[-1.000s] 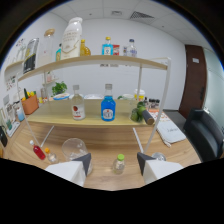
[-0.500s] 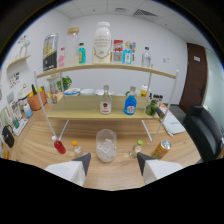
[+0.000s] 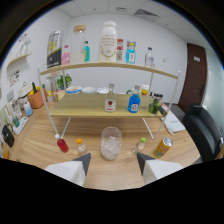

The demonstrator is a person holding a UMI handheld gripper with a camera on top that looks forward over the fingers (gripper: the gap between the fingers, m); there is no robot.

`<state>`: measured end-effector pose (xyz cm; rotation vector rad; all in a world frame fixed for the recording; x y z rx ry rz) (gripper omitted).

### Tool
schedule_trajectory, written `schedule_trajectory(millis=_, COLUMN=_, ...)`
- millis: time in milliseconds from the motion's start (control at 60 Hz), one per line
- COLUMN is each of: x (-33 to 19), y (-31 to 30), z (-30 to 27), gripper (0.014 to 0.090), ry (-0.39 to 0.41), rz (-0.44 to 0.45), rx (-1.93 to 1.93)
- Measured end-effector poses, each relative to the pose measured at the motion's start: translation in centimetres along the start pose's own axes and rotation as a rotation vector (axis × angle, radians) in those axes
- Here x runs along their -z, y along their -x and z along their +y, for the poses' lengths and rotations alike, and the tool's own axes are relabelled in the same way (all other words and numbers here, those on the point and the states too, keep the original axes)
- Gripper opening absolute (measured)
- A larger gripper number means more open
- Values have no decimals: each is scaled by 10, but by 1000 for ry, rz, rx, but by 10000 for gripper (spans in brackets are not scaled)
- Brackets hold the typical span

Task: Make me a cup of Vodka Sunrise.

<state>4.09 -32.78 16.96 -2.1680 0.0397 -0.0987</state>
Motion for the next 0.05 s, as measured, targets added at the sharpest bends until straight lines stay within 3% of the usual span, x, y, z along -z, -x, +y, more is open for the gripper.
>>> schedule_trajectory(millis=50, x=0, y=2, z=-1, gripper=859, ry=-2, rz=-3, rx=-2)
